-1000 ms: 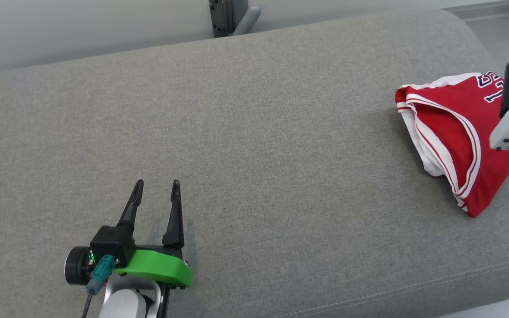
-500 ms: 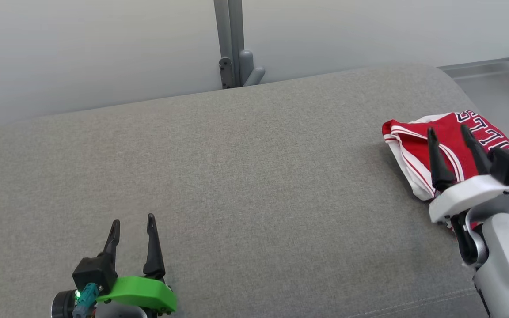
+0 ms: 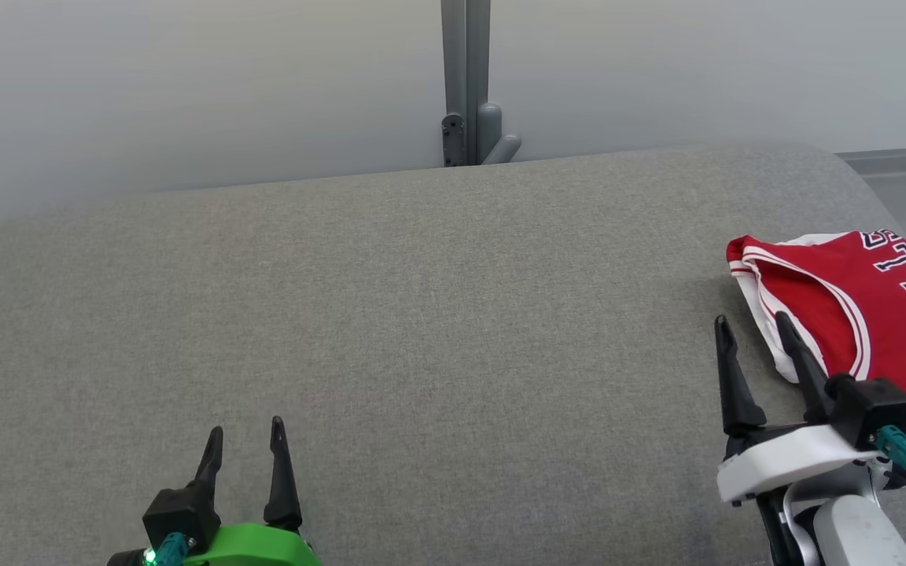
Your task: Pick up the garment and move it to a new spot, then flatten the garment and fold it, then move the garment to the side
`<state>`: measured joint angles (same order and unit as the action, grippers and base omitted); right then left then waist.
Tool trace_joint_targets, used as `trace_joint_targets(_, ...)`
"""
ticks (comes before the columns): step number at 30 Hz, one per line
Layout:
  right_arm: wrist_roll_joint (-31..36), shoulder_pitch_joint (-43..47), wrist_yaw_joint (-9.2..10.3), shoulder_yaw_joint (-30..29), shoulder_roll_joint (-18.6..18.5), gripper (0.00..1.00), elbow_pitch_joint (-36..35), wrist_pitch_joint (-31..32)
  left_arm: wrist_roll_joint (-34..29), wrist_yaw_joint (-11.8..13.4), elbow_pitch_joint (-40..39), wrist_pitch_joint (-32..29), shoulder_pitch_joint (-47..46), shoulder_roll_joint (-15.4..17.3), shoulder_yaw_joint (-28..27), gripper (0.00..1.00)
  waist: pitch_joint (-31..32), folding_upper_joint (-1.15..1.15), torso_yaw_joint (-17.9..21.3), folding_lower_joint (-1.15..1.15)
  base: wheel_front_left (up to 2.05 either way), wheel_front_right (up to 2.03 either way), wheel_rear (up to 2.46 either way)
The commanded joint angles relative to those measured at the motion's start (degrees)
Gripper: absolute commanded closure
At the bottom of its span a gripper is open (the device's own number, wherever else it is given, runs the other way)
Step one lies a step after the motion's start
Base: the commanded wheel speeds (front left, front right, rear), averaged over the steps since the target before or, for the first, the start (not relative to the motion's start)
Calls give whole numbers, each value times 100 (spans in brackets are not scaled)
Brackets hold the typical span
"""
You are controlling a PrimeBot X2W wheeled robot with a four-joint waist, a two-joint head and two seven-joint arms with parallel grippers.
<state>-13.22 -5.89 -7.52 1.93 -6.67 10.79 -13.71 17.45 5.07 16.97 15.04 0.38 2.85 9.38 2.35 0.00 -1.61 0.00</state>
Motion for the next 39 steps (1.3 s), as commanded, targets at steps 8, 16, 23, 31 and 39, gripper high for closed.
trace_joint_targets(8,365,528,8,85,319,0,-292,99,94,-19,8,15,-16,12,277,0,-34,0,-217,0,0,0,0)
trace_joint_targets(16,272,744,8,258,372,0,-263,18,27,-3,-62,15,-28,12,317,0,-3,0,-295,0,0,0,0)
trace_joint_targets(23,155,821,8,342,374,0,-203,-35,8,-30,-88,15,40,12,325,0,45,0,-309,0,0,0,0)
trace_joint_targets(31,121,866,8,367,374,0,-148,-47,2,-16,-72,15,79,12,327,0,85,0,-320,0,0,0,0)
trace_joint_targets(39,119,893,8,313,375,0,-150,-55,-18,48,-72,15,68,12,243,0,81,0,-314,0,0,0,0)
